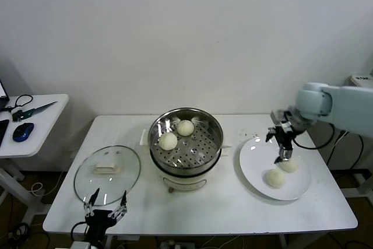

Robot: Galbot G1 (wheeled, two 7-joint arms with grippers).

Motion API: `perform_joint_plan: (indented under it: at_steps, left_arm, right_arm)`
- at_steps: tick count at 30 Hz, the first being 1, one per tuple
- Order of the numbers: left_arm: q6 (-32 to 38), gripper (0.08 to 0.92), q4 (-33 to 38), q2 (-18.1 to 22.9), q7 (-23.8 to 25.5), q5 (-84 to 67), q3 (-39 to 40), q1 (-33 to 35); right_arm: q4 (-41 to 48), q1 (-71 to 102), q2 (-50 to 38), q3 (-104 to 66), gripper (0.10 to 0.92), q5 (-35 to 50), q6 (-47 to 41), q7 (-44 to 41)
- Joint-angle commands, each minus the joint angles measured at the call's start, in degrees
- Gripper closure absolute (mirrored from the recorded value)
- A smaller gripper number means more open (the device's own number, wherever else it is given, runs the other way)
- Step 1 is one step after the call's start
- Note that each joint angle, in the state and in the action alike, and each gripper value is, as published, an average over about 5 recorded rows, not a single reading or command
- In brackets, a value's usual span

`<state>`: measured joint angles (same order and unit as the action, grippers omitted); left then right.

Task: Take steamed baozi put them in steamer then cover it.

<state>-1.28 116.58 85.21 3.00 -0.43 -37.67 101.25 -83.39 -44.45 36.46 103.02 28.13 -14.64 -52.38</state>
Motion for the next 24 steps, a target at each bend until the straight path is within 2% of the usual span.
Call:
perform_joint_plan:
  at_steps: [1,10,24]
  left_arm:
    - [0.0,0.177,0.0,0.2,0.0,0.1,-0.1,0.3]
    - [0.3,0.177,-0.4,0.8,-0.2,0.7,-0.1,0.9]
    - [0.2,0.177,-0.7,1.1,-0.3,1.0,-0.2,0.8]
  right_arm:
    - [5.4,20.3,-6.6,-14.3,0.203,-10.1,0.8,-0.1]
    - [11.7,28.3,-2.8,-21.5,0.203,-12.2,0.6,1.4]
    - [13.1,33.0,0.3,-25.9,0.212,-13.0,-0.4,2.9]
